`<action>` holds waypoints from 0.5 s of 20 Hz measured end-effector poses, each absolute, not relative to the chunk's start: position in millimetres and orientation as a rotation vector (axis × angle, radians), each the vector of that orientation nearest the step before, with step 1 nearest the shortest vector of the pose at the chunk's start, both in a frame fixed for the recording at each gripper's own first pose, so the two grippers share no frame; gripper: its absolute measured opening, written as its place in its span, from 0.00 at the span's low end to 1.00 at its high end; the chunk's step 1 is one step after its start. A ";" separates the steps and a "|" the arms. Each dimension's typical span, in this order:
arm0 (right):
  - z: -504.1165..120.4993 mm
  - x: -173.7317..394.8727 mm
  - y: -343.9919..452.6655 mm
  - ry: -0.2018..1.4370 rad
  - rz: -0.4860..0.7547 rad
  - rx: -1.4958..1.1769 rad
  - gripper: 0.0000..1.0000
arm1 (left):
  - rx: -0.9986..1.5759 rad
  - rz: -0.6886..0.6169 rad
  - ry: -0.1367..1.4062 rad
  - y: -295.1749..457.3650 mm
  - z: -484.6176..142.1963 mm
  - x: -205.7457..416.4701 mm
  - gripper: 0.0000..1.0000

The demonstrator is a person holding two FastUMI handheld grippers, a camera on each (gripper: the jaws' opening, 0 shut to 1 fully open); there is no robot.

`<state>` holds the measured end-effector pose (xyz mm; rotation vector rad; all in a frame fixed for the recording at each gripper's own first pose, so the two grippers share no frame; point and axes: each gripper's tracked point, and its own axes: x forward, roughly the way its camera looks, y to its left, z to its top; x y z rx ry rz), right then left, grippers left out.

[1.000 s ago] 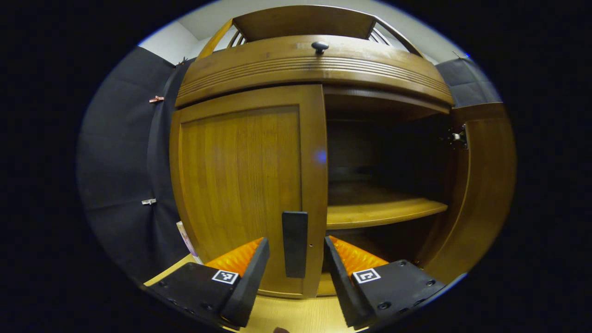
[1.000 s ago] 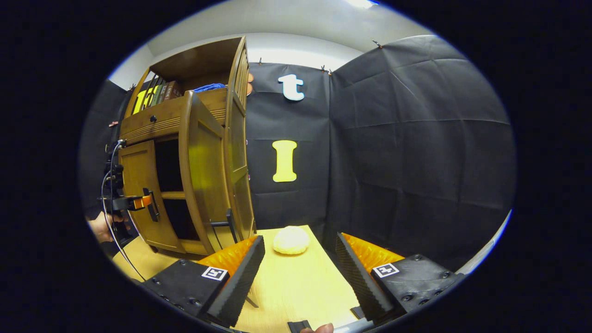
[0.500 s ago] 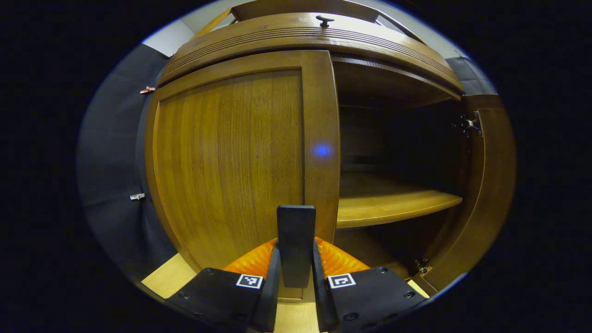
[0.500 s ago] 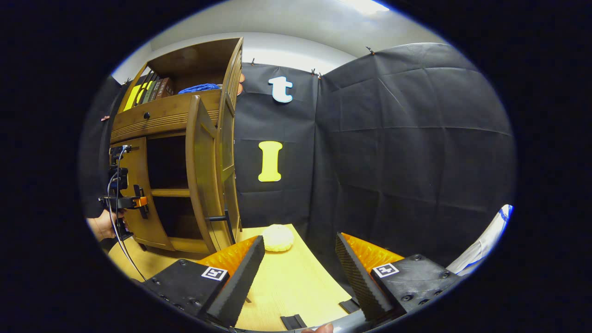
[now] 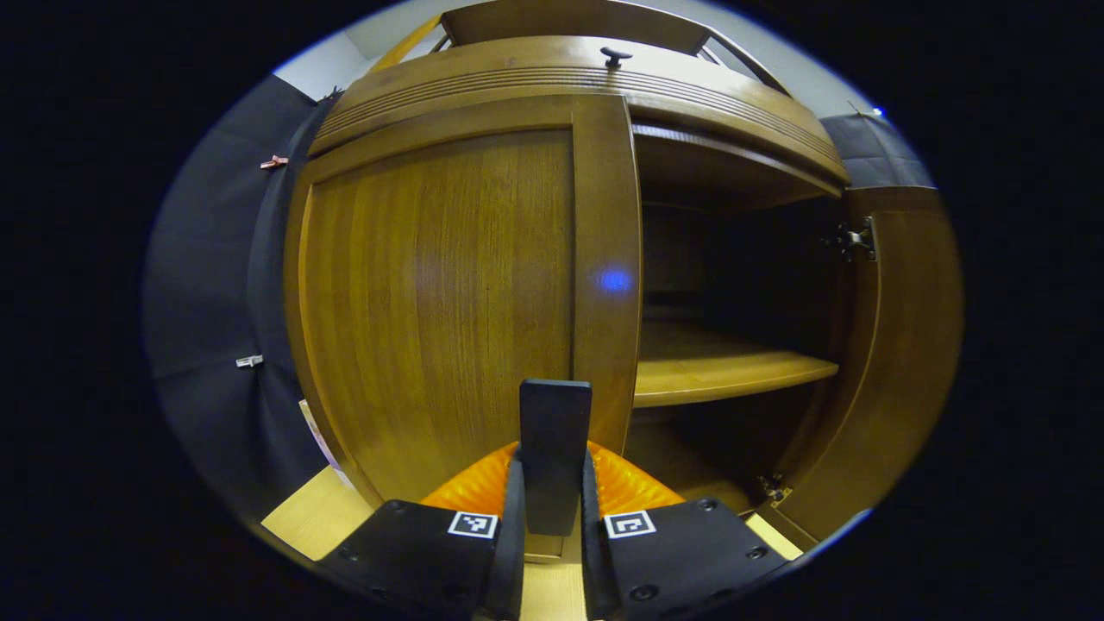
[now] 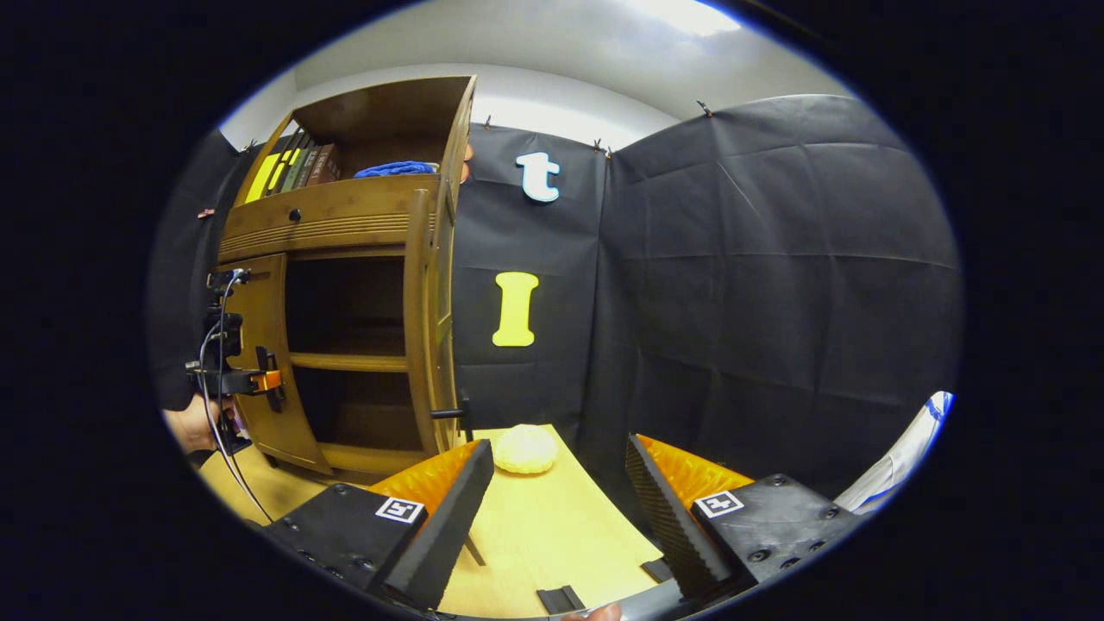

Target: Open the right door of the double-door shoe cabinet with the right hand, and open the left door with the left hand.

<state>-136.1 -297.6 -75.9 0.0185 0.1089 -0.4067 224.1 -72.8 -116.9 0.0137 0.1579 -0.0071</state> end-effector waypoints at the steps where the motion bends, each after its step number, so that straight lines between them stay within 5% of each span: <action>1: -76.3 -131.9 -291.2 0.107 -0.394 0.019 1.00 | 0.014 -0.015 0.158 -68.6 -116.2 216.7 0.31; 3: -75.3 -123.8 -275.2 0.105 -0.364 0.012 0.92 | 0.017 -0.031 0.158 -61.9 -113.9 196.7 0.31; 5: -71.9 -115.1 -261.5 0.100 -0.327 0.011 1.00 | 0.008 -0.046 0.161 -54.9 -113.3 179.6 0.31; 10: -60.3 -100.0 -231.2 0.066 -0.271 0.012 0.98 | 0.004 -0.060 0.166 -38.4 -117.1 140.8 0.30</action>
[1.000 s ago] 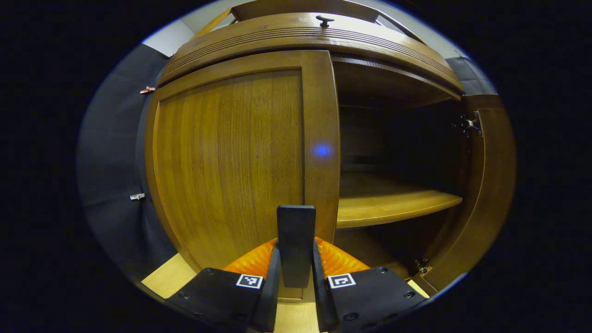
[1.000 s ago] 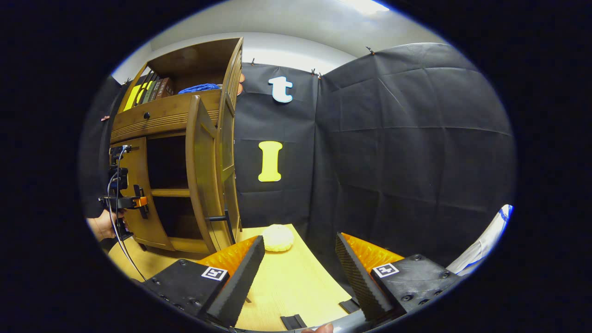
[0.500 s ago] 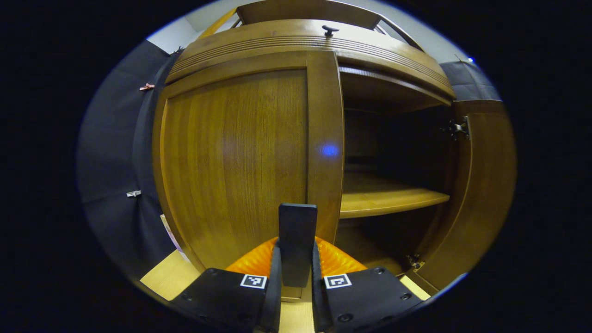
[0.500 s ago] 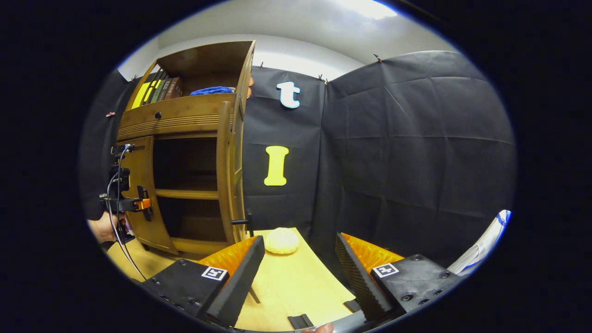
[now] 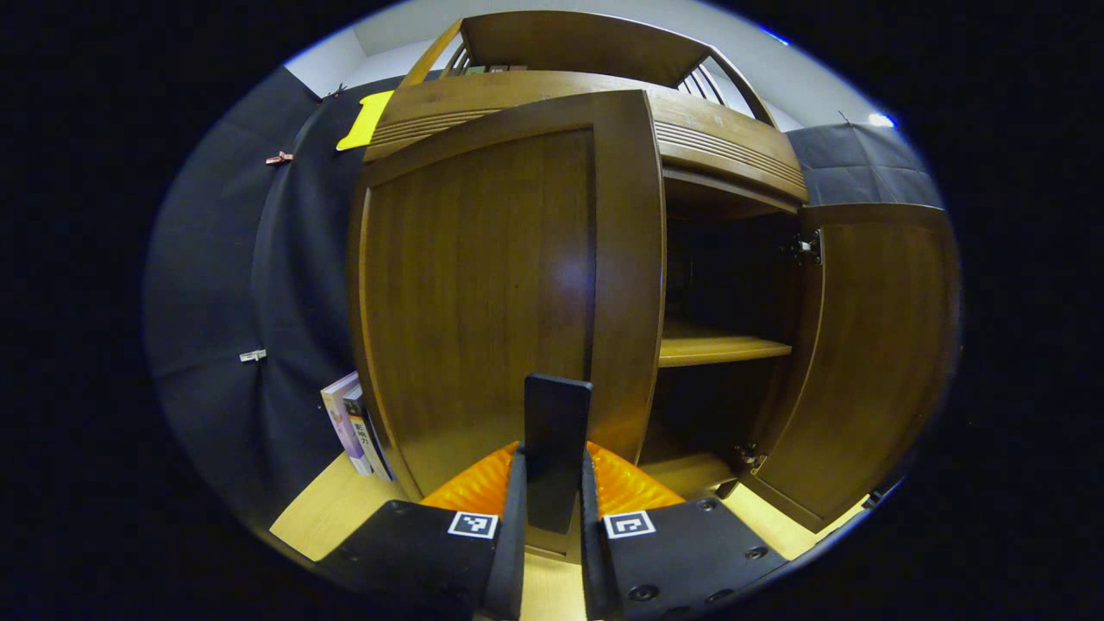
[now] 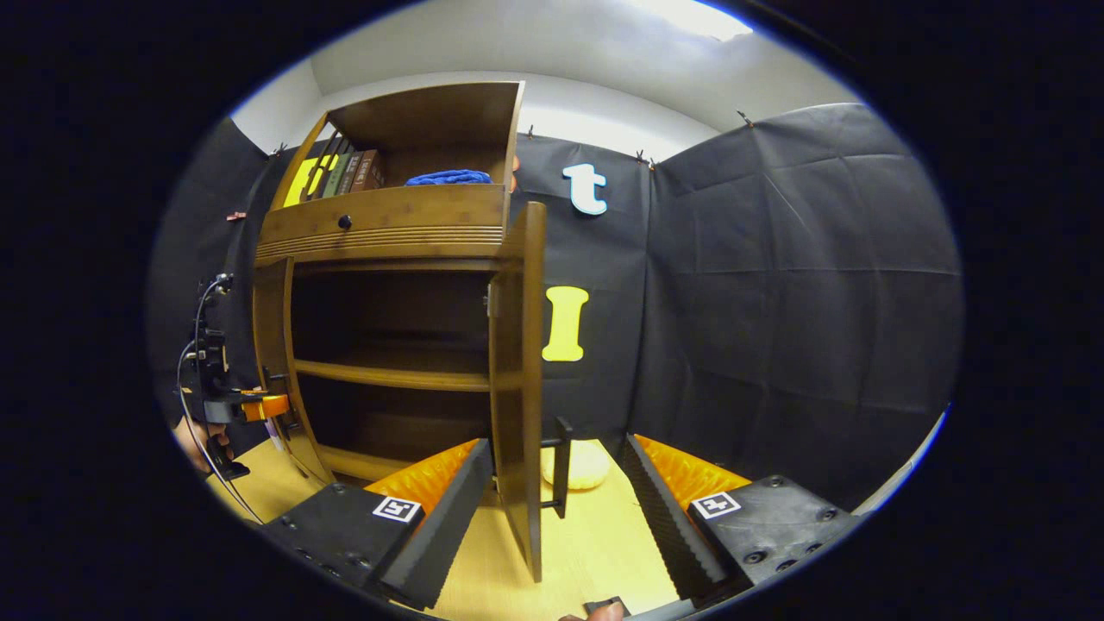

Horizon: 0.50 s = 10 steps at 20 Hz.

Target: Open the right door of the double-door shoe cabinet with the right hand, and open the left door with the left hand.

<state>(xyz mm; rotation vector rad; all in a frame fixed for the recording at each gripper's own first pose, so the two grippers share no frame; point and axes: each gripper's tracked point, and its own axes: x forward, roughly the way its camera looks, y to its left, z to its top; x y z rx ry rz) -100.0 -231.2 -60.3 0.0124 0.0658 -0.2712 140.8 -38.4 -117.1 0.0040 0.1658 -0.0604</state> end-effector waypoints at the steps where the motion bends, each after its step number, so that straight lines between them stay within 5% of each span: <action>1: -60.5 -95.4 -223.6 0.064 -0.260 0.010 0.98 | 0.002 -0.060 0.167 -34.9 -117.4 133.4 0.30; 10: -61.8 -65.2 -156.0 0.053 -0.157 0.021 0.98 | 0.008 -0.035 0.173 18.4 -124.0 70.7 0.28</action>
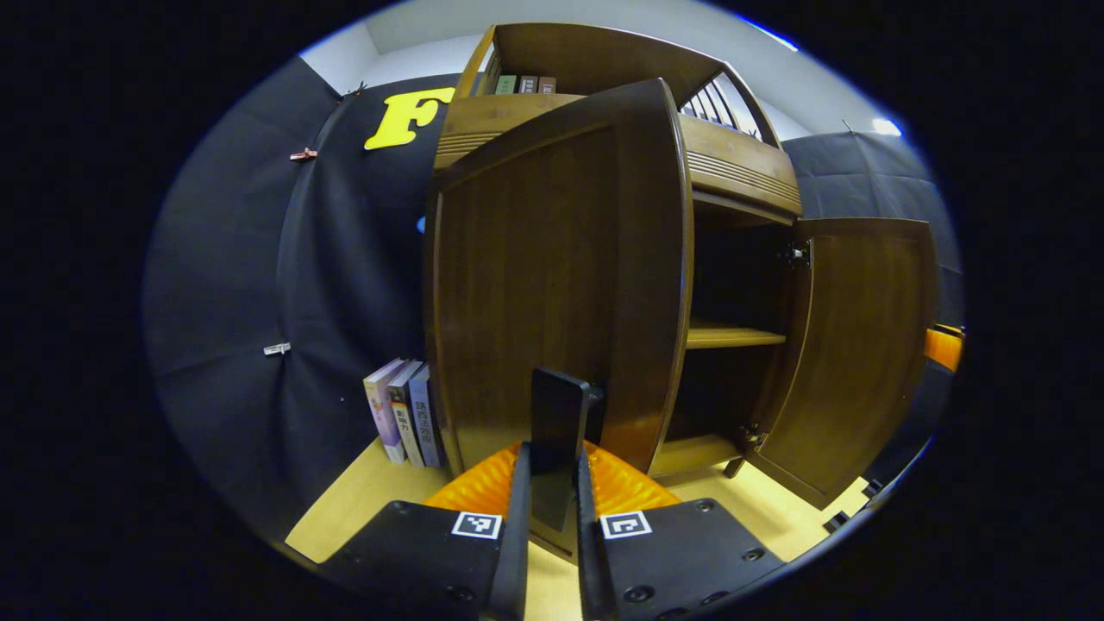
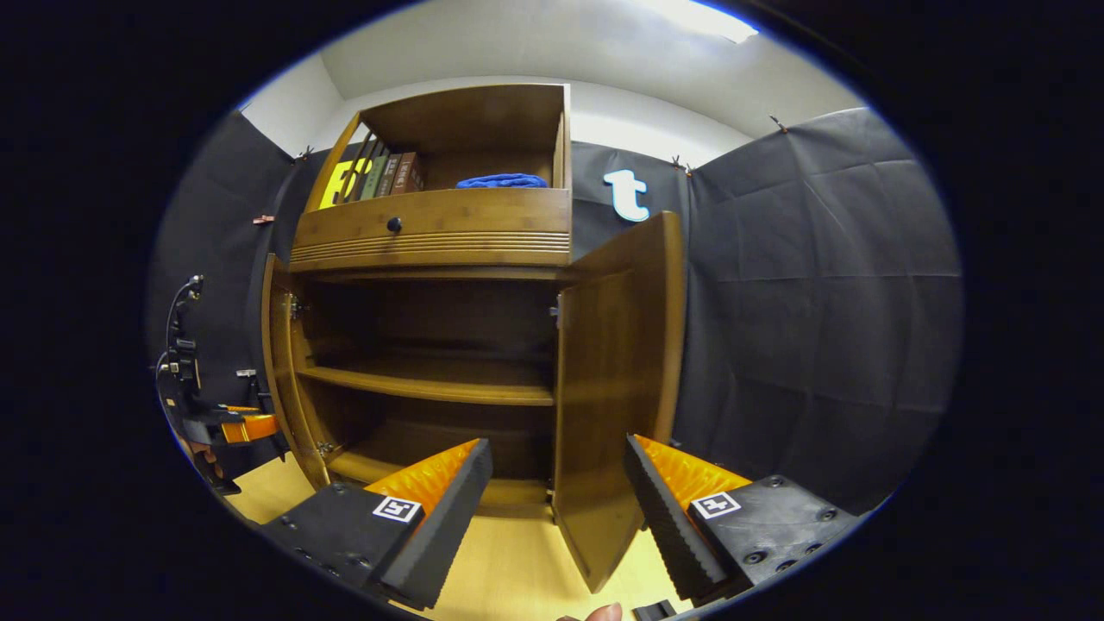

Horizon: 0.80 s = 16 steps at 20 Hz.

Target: Open the right door of the double-door shoe cabinet with the right hand, and open the left door with the left hand.

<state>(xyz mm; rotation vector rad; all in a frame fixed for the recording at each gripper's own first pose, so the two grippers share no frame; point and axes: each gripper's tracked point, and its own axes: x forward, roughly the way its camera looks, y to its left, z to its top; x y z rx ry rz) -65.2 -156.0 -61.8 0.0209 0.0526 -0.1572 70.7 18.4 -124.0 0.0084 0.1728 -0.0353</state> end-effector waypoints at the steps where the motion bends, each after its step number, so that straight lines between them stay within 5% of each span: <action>1: -62.7 -62.7 -147.8 0.054 -0.143 0.020 0.94 | 0.012 -0.028 0.174 23.6 -124.4 67.0 0.27; 16: -76.8 -38.6 -82.1 0.087 -0.006 0.042 0.96 | -0.006 0.060 0.173 106.7 -123.5 29.3 0.10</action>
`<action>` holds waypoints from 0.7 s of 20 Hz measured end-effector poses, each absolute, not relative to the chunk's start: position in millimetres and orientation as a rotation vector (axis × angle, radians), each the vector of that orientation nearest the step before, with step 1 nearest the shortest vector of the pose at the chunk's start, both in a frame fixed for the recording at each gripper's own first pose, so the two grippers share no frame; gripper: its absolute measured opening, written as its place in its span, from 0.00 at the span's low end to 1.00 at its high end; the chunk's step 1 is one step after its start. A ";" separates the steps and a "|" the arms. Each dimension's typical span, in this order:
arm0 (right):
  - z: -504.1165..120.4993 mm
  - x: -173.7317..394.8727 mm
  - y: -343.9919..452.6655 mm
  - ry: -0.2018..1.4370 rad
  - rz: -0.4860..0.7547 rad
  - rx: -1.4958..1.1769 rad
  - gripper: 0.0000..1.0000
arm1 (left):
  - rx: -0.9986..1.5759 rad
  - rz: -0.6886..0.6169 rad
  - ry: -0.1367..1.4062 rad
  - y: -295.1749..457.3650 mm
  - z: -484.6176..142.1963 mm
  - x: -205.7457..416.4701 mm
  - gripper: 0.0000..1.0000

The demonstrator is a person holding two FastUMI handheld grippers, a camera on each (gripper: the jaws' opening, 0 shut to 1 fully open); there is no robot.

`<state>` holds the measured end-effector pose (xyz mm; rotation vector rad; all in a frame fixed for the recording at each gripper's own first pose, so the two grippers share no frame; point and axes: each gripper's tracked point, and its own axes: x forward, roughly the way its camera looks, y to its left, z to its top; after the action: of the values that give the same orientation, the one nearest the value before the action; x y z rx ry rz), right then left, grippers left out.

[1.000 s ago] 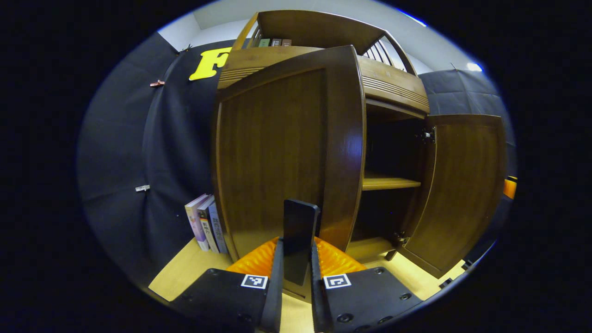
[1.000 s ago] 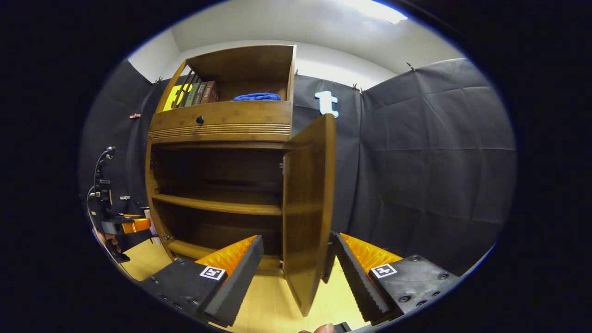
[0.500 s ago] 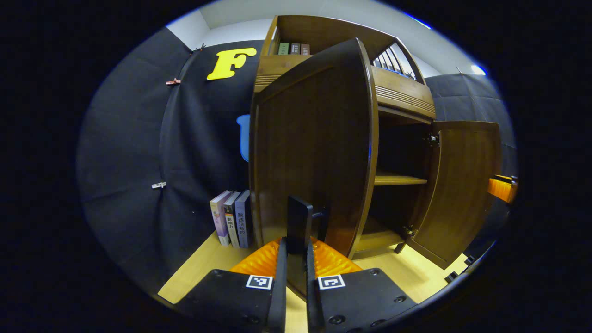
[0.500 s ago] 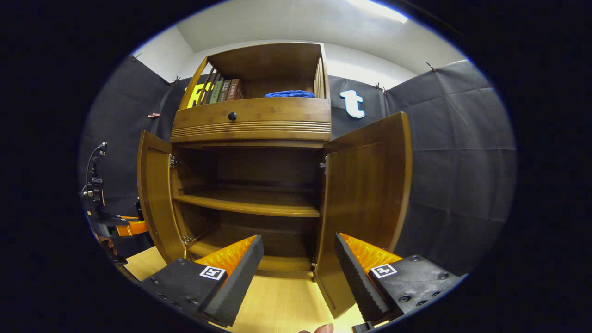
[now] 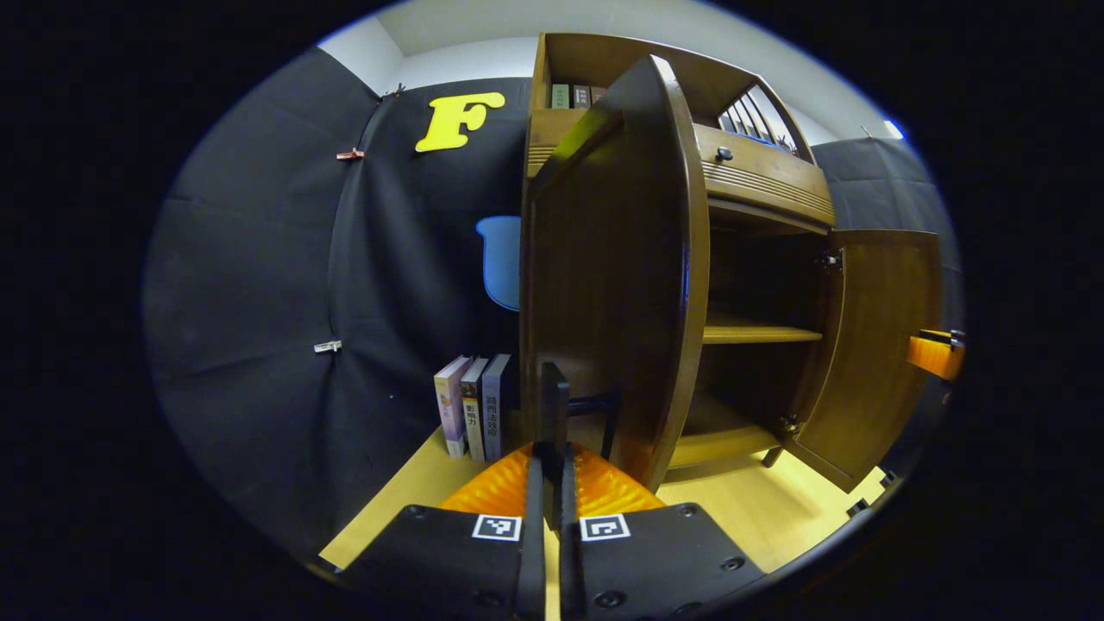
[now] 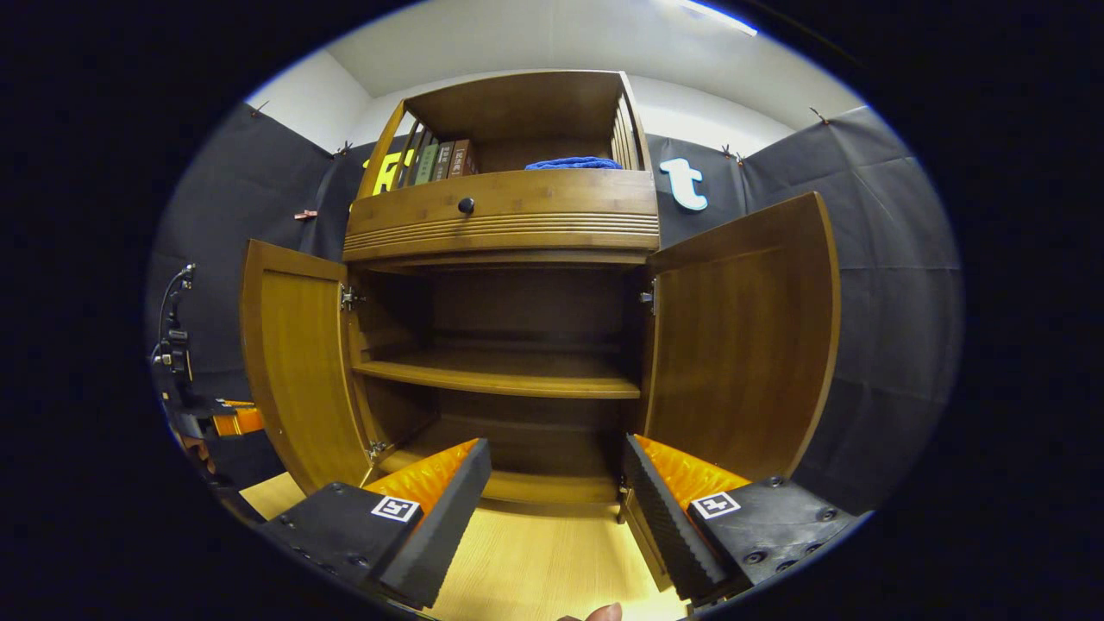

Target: Open the right door of the double-door shoe cabinet with the right hand, and open the left door with the left hand.

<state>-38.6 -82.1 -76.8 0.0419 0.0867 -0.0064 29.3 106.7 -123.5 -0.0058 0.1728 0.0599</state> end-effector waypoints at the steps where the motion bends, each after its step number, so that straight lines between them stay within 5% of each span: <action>1: -77.7 -37.1 -79.5 0.090 -0.001 0.042 0.98 | -0.010 0.056 0.173 111.9 -123.6 28.6 0.10; 14: -80.9 -29.9 -70.4 0.096 0.019 0.051 0.98 | -0.040 0.036 0.146 159.7 -124.4 26.9 0.08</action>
<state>-29.9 -70.4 -80.9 0.0513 0.0962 0.0194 26.9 159.7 -124.4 -0.0402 0.1463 0.0358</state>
